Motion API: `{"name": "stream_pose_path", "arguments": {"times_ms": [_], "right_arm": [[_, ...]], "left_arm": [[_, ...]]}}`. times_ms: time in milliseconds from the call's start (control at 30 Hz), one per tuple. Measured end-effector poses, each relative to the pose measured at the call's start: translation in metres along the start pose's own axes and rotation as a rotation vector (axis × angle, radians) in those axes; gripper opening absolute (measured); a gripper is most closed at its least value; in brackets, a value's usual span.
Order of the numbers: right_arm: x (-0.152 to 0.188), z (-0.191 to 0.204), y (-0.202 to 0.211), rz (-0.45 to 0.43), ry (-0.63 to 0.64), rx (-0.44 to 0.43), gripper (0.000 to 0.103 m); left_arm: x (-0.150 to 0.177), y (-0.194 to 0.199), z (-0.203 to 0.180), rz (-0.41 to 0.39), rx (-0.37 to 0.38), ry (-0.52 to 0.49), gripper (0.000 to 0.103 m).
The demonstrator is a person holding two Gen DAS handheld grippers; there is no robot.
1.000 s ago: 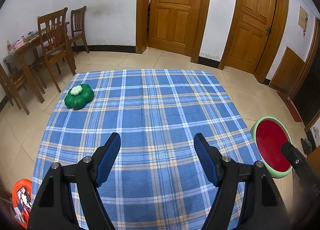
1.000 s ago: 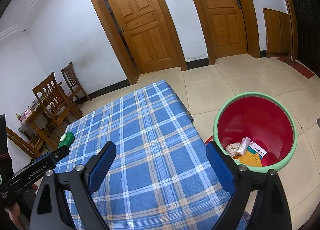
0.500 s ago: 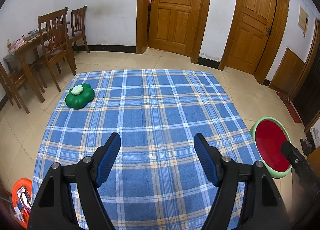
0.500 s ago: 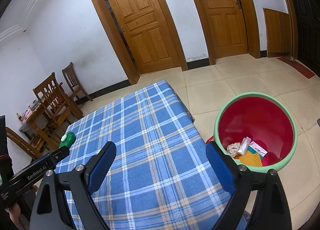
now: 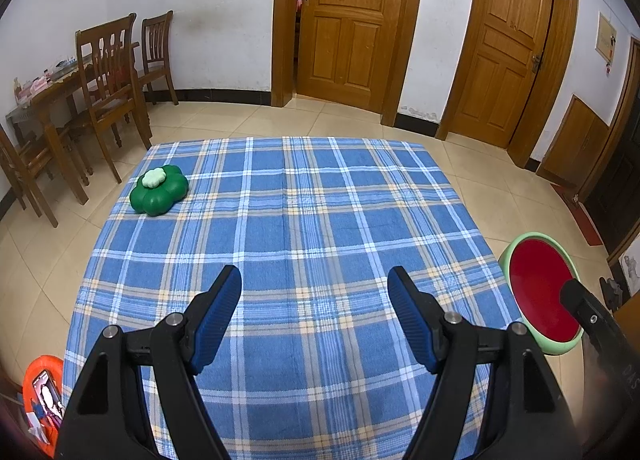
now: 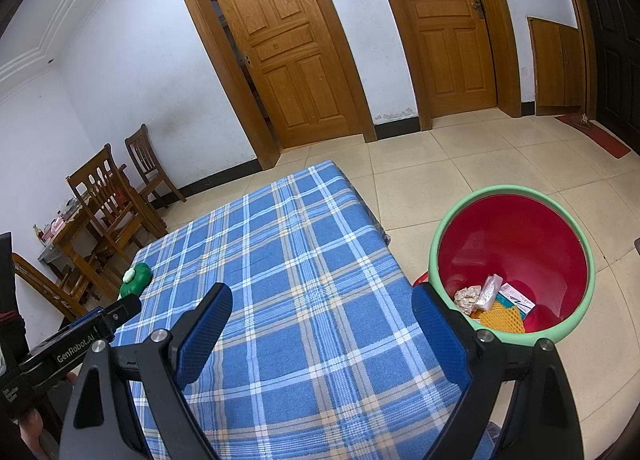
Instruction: Collect trash
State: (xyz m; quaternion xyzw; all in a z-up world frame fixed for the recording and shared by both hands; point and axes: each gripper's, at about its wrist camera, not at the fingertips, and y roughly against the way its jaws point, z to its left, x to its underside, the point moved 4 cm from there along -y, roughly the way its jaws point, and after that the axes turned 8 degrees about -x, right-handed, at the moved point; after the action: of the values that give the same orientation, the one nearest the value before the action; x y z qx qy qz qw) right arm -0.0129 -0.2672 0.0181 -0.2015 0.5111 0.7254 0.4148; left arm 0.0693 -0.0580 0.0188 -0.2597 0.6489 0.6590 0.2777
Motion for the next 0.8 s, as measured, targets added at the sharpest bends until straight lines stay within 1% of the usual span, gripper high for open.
{"name": "stream_pose_path", "arguments": {"times_ms": [800], "right_arm": [[0.0018, 0.0008, -0.0006, -0.002, 0.002, -0.001, 0.093]], "left_arm": [[0.0009, 0.0002, 0.0013, 0.000, 0.002, 0.002, 0.075]]}}
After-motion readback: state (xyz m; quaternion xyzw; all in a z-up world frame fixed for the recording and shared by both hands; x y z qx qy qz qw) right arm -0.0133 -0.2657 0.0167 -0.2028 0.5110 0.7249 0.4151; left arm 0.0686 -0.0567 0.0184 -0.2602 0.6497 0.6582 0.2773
